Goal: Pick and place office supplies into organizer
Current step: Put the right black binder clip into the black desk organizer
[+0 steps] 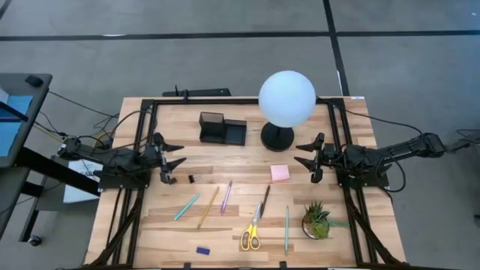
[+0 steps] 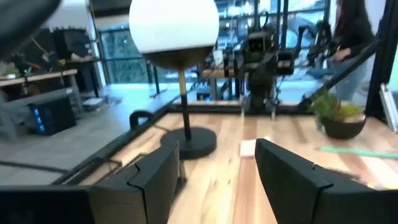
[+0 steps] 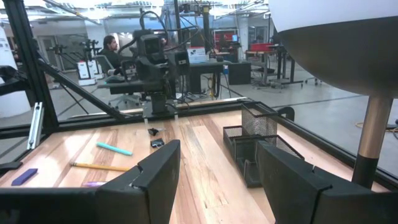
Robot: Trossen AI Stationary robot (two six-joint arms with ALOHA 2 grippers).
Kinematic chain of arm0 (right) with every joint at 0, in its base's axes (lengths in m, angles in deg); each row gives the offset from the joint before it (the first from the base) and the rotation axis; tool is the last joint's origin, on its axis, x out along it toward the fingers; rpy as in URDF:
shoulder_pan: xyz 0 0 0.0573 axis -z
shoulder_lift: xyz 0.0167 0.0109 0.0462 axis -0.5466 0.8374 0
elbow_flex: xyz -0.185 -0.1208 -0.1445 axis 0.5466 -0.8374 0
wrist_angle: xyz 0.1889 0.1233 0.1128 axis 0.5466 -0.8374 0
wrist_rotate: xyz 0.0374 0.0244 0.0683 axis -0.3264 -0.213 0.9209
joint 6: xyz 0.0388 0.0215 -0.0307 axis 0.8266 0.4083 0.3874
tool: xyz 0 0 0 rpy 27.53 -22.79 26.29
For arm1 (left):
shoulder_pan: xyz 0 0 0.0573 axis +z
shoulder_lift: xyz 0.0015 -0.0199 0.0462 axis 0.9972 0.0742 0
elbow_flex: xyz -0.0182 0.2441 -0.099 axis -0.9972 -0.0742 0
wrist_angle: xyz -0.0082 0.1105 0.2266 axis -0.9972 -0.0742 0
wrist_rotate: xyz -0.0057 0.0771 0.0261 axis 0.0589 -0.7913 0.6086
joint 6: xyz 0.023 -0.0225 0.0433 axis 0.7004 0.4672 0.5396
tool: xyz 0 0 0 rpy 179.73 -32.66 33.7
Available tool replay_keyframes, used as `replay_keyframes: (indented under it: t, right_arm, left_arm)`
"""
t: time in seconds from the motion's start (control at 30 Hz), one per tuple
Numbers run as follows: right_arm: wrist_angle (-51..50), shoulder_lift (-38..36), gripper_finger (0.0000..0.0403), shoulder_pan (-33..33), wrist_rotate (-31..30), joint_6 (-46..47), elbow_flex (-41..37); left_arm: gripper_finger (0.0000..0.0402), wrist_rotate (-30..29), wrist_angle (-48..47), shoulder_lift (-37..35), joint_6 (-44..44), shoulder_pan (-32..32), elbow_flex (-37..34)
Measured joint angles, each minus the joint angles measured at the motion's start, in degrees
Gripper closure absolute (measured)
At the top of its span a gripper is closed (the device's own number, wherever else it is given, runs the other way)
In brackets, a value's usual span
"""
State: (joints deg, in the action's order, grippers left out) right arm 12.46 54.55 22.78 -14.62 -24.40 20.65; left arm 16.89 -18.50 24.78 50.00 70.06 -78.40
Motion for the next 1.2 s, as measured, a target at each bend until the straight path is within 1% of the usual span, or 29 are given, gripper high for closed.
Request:
replay_keyframes:
  t: [0.07,0.13,0.23,0.3,0.37,0.43,0.57,0.63,0.7,0.8,0.9,0.97,1.07,1.13,1.2]
  right_arm:
    - [0.17,-0.02,0.0198,-0.02,0.00,0.00,-0.01]
    - [0.17,0.00,0.0198,-0.02,-0.02,-0.02,-0.02]
    - [0.65,-0.01,0.0198,-0.02,-0.04,-0.70,0.00]
    - [0.62,0.00,0.0198,-0.01,-0.04,-0.04,-0.01]
    - [0.60,0.00,0.0198,-0.02,-0.02,2.25,0.00]
    - [0.63,-0.02,0.0198,-0.01,-0.12,3.40,-0.02]
    - [0.05,0.00,0.0198,-0.01,-0.13,3.56,0.00]
    - [0.05,0.00,0.0198,0.19,-0.13,3.52,-0.01]
    - [0.13,-0.01,0.0198,0.86,-0.16,2.53,0.00]
    - [1.51,0.00,0.0198,2.56,-0.17,2.21,0.00]
    - [5.37,0.00,0.0198,5.13,-0.32,2.10,-0.01]
    - [7.47,-0.04,0.0198,7.06,-0.29,2.10,0.00]
    - [6.96,0.00,0.0198,9.40,0.13,2.37,0.13]
    - [6.25,0.08,0.0198,10.34,1.49,2.94,0.20]
    - [6.46,1.17,0.0198,11.00,4.36,3.01,0.22]
  left_arm:
    - [0.0194,-0.06,2.88,0.30,2.99,0.00,0.00]
    - [0.0194,-0.18,6.76,0.46,3.30,0.00,0.03]
    - [0.0194,-0.21,8.45,0.70,0.04,0.00,0.15]
    - [0.0194,0.55,5.24,0.70,-4.18,0.02,0.15]
    - [0.0194,2.34,1.47,0.72,-8.42,0.02,-0.48]
    - [0.0194,5.34,-1.81,0.81,-11.94,0.03,-1.22]
    - [0.0194,13.14,-0.10,3.05,-17.86,0.02,-1.27]
    - [0.0194,14.69,0.39,3.79,-19.16,-0.02,-1.29]
    - [0.0194,13.47,-0.25,4.82,-20.08,-0.02,-1.29]
    - [0.0194,7.53,0.14,7.26,-23.27,0.02,-1.22]
    - [0.0194,3.20,-1.05,10.78,-23.79,0.07,0.89]
    - [0.0194,2.85,-0.83,13.62,-23.51,0.04,3.17]
    - [0.0194,3.49,-1.69,19.12,-23.08,0.04,7.60]
    - [0.0194,4.05,-4.92,23.81,-22.72,0.04,11.28]
    - [0.0194,3.96,-10.01,28.68,-22.54,0.04,15.15]
